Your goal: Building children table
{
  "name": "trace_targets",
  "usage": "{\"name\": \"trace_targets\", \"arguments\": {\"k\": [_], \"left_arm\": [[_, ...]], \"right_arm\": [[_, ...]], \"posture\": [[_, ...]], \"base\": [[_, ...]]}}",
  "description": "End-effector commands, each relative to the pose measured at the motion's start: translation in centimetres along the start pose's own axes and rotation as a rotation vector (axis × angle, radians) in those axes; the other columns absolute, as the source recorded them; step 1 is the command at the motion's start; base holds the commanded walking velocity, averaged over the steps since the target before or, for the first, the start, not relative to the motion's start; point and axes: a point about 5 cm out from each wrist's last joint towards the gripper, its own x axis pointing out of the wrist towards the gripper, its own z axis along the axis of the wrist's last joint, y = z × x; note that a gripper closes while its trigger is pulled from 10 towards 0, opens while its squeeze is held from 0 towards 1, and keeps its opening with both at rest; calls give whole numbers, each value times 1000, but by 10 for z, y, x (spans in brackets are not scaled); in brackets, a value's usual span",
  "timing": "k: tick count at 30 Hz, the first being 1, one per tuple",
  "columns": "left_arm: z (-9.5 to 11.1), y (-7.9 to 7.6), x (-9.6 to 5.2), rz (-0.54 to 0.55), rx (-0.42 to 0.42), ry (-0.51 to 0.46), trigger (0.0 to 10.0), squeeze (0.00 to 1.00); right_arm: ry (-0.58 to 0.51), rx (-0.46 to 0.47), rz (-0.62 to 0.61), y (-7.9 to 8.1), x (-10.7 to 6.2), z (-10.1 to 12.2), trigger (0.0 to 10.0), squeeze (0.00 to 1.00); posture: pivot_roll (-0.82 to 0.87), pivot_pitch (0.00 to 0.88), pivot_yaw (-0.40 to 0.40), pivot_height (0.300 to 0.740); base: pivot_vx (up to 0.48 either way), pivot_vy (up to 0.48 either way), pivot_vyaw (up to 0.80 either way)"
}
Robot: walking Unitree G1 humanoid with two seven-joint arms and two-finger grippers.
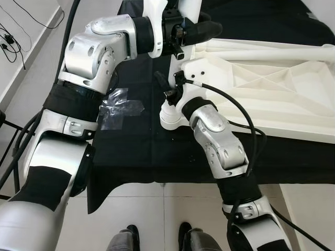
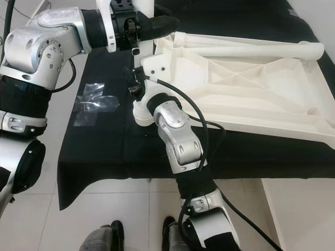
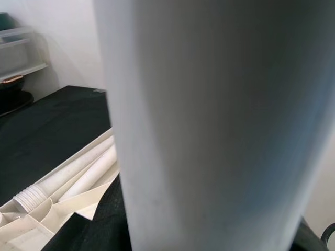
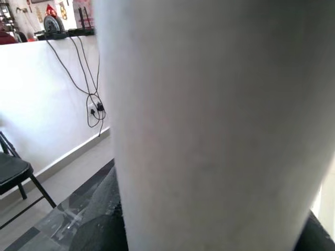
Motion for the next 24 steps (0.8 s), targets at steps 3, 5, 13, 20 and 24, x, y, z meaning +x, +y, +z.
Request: {"name": "trace_targets", "arguments": {"k": [3,5,13,20,24], "left_arm": [[2,-1,-6,2,60,53,0,0],[1,-2,-7,4,62,62,0,0],[1,-2,-12,18,69,81,0,0],[4,-8,-15,23,52,62,0,0],[5,-10,-16,25,44,56,0,0]], "right_arm": [[111,8,136,10,-3,-25,10000,1000],[98,28,198,10,-3,-23,10000,1000],[13,32,436,-2,2,-3,10000,361],[-45,60,573,-19,19,11,10000,0],[-56,61,622,-20,22,15,10000,0]], "posture": [[51,259,7,740],[52,261,5,740],[57,267,-6,740],[68,276,-16,740],[70,281,-21,740]], "base": [[0,0,0],[0,0,0],[0,0,0],[0,0,0],[0,0,0]]}}
